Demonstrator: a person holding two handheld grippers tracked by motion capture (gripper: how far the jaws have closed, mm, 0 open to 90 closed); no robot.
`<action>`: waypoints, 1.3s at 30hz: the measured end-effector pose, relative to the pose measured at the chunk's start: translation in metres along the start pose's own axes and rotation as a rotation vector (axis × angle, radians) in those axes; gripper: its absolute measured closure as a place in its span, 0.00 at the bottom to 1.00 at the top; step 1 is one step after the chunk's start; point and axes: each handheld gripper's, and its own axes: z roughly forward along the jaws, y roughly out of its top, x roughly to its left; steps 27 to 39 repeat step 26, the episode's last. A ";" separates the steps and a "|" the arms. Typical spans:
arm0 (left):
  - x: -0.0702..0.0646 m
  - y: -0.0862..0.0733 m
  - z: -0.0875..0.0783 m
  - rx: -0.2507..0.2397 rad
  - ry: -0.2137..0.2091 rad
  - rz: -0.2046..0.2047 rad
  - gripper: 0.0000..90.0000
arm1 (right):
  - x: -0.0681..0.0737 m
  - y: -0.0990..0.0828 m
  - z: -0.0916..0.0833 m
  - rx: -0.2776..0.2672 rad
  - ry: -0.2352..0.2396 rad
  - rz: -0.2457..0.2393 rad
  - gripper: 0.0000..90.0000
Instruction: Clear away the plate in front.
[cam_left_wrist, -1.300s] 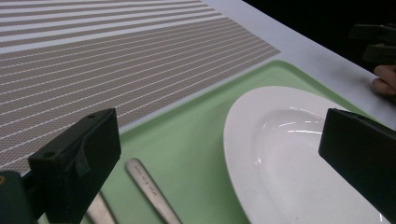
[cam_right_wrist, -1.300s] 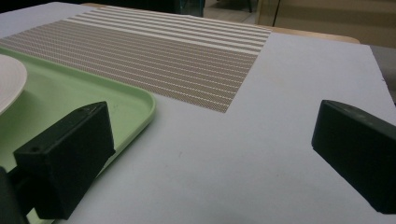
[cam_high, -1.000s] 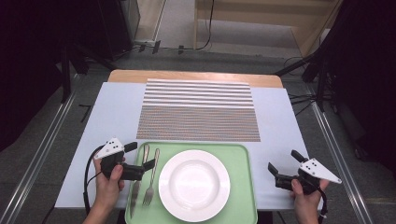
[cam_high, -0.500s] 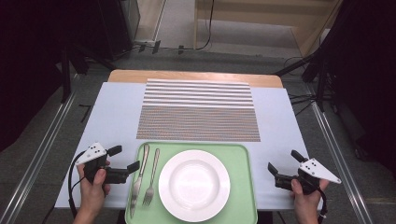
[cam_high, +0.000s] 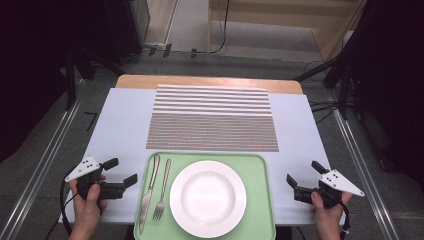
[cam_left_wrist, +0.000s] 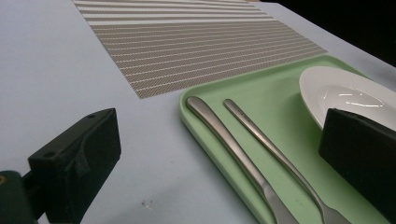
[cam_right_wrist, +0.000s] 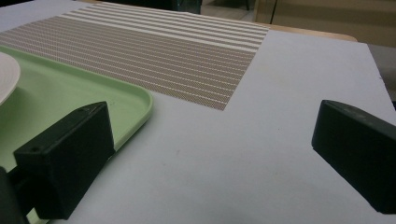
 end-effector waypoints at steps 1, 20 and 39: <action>0.001 -0.001 -0.001 -0.002 0.005 -0.006 0.00 | 0.000 0.000 0.000 0.000 -0.002 -0.001 0.00; 0.031 -0.015 -0.030 -0.056 0.064 -0.047 0.00 | -0.001 -0.001 0.004 -0.002 -0.001 -0.014 0.00; 0.034 -0.016 -0.032 -0.065 0.057 -0.052 0.00 | 0.000 -0.001 0.006 0.000 -0.025 -0.004 0.00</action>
